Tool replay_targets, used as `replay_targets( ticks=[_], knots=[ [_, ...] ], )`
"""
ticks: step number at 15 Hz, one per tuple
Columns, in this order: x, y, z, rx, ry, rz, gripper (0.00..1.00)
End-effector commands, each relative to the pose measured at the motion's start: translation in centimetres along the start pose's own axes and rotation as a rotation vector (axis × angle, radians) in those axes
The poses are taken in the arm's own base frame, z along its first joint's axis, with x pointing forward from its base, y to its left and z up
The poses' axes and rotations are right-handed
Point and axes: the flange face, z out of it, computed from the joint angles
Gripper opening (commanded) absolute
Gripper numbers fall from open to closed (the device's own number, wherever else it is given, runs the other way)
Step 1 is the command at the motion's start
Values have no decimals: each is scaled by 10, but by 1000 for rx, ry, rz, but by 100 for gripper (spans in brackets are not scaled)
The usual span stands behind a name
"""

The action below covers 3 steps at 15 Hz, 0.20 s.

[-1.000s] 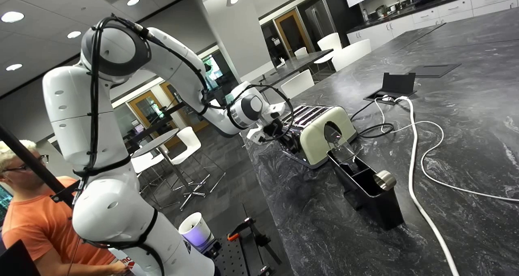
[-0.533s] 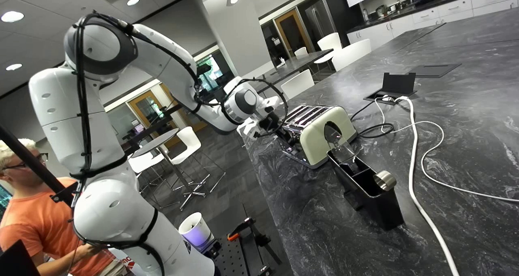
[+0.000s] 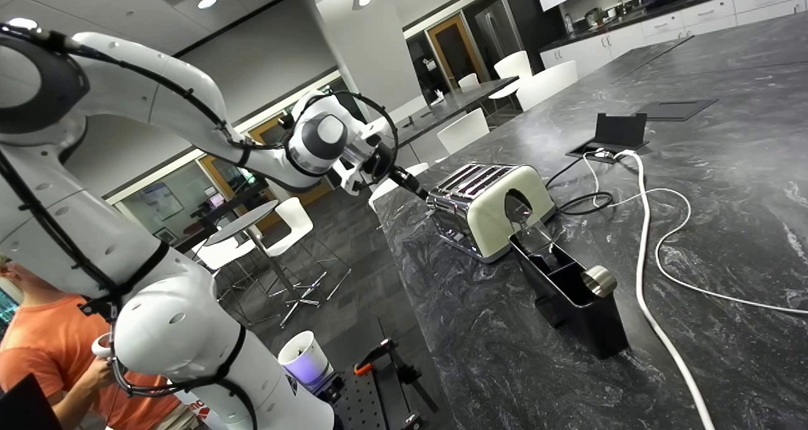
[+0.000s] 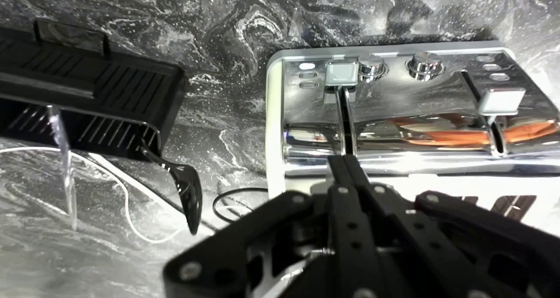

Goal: Push down the right toaster lever

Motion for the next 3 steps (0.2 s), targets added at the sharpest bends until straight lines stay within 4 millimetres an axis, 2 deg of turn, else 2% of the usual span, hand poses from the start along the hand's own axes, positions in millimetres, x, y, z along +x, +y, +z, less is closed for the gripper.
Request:
replay_targets(
  ticks=[1, 3],
  knots=[
    [-25, 11, -58, -13, 28, -46, 0],
    [-28, 13, -82, -7, 46, -67, 0]
  ],
)
